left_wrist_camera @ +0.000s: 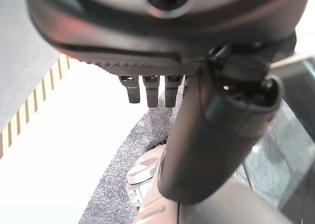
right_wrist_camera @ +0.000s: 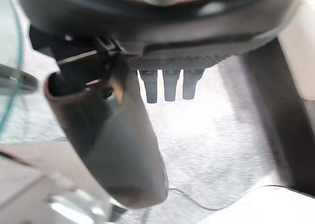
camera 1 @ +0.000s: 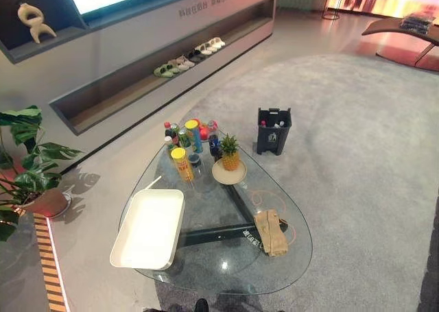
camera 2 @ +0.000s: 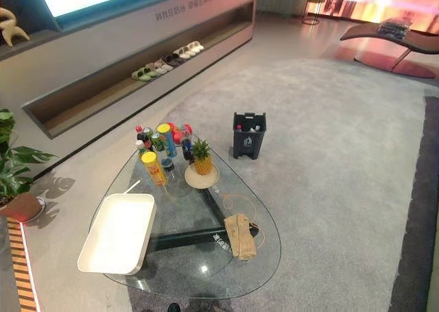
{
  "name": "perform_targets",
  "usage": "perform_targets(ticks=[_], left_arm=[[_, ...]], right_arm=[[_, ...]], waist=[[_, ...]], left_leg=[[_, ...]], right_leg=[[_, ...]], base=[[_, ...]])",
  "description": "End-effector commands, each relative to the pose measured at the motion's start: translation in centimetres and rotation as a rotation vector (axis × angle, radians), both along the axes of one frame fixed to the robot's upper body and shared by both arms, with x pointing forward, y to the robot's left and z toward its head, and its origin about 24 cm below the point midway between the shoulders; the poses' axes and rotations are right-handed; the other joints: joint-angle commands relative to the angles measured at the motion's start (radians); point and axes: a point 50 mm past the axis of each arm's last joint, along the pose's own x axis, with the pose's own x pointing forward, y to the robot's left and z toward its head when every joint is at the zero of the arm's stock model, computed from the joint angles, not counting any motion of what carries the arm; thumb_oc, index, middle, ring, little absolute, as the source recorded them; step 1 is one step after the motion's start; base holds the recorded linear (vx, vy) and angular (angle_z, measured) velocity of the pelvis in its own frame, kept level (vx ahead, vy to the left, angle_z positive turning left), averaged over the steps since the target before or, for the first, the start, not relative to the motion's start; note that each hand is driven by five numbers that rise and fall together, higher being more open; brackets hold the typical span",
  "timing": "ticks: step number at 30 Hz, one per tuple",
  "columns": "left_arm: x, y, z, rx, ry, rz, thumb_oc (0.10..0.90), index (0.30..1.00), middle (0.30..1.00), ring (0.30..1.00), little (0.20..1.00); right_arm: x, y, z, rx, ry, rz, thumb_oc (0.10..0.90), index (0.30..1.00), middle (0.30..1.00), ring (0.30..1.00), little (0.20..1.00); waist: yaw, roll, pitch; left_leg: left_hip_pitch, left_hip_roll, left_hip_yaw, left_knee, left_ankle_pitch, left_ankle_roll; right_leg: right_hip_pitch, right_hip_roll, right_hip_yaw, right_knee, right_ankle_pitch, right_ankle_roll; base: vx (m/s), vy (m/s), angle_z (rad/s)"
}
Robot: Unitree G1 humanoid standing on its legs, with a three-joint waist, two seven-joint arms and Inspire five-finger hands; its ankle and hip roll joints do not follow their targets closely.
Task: Wipe the table with a cloth and put it in the basket.
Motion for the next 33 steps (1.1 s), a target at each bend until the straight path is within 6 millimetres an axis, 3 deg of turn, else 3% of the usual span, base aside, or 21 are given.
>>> perform_targets(ticks=[1, 3, 8, 11, 16, 21, 27, 33], left_arm=[[6.6, 2.4, 2.6, 0.065, -0.212, 0.1, 0.8, 0.9, 0.9, 0.9, 0.9], [8.5, 2.5, 3.4, 0.061, -0.288, 0.141, 0.8, 0.9, 0.9, 0.9, 0.9], [11.1, 3.7, 5.3, 0.052, -0.447, 0.234, 0.8, 0.9, 0.9, 0.9, 0.9], [13.6, 4.6, 7.2, 0.029, -0.576, 0.319, 0.8, 0.9, 0.9, 0.9, 0.9], [17.1, 4.8, 10.0, -0.013, -0.748, 0.417, 0.8, 0.9, 0.9, 0.9, 0.9], [18.1, 4.9, 11.0, -0.004, -0.795, 0.408, 0.8, 0.9, 0.9, 0.9, 0.9], [17.6, 5.8, 11.0, 0.04, -0.775, 0.418, 0.8, 0.9, 0.9, 0.9, 0.9], [17.5, 6.1, 11.1, 0.043, -0.771, 0.414, 0.8, 0.9, 0.9, 0.9, 0.9]], right_arm=[[4.1, -2.7, 2.0, -0.107, -0.023, 0.026, 0.8, 0.9, 0.9, 0.9, 0.9], [5.7, -3.0, 2.6, -0.131, -0.071, 0.029, 0.8, 0.9, 0.9, 0.9, 0.9], [7.3, -3.7, 3.4, -0.182, -0.141, 0.032, 0.8, 0.9, 0.9, 0.9, 0.9], [9.2, -4.1, 4.3, -0.203, -0.226, -0.001, 0.8, 0.9, 0.9, 0.9, 0.9], [13.1, -4.2, 6.3, -0.233, -0.381, -0.038, 0.8, 0.9, 0.9, 0.9, 0.9], [15.2, -4.9, 8.0, -0.291, -0.515, -0.086, 0.8, 0.9, 0.9, 0.9, 0.9], [16.4, -5.6, 9.3, -0.375, -0.598, -0.094, 0.8, 0.9, 0.9, 0.9, 0.9], [16.5, -6.3, 9.8, -0.389, -0.623, -0.112, 0.8, 0.9, 0.9, 0.9, 0.9]], waist=[[0.015, -0.026, 0.137], [0.012, -0.018, 0.187], [0.011, -0.018, 0.256], [0.016, -0.017, 0.31], [0.027, -0.019, 0.377], [0.033, -0.021, 0.399], [0.036, -0.03, 0.399], [0.039, -0.027, 0.399]], left_leg=[[-0.037, -0.055, -0.008, -0.001, -0.044, 0.047], [-0.078, -0.063, -0.023, -0.001, -0.033, 0.053], [-0.15, -0.075, -0.036, -0.001, -0.02, 0.065], [-0.234, -0.078, -0.046, 0.005, 0.015, 0.064], [-0.426, -0.101, -0.057, 0.181, 0.004, 0.067], [-0.577, -0.123, -0.067, 0.377, -0.051, 0.079], [-0.688, -0.114, -0.074, 0.563, -0.133, 0.095], [-0.748, -0.102, -0.069, 0.633, -0.165, 0.103]], right_leg=[[-0.135, -0.008, 0.043, 0.003, 0.095, -0.02], [-0.179, -0.002, 0.064, 0.012, 0.101, -0.028], [-0.265, 0.003, 0.086, 0.045, 0.097, -0.029], [-0.372, 0.006, 0.1, 0.116, 0.089, -0.034], [-0.554, -0.011, 0.09, 0.293, 0.055, -0.038], [-0.686, -0.014, 0.088, 0.441, 0.01, -0.049], [-0.791, -0.001, 0.111, 0.583, -0.042, -0.072], [-0.851, 0.011, 0.116, 0.662, -0.074, -0.086]], base=[[-0.22, 0.103, 0.06], [-0.15, 0.059, 0.1], [-0.08, 0.013, 0.04], [-0.14, 0.0, -0.01], [-0.16, 0.011, -0.01], [-0.07, -0.029, 0.12], [-0.01, -0.033, 0.06], [0.02, -0.04, -0.09]])
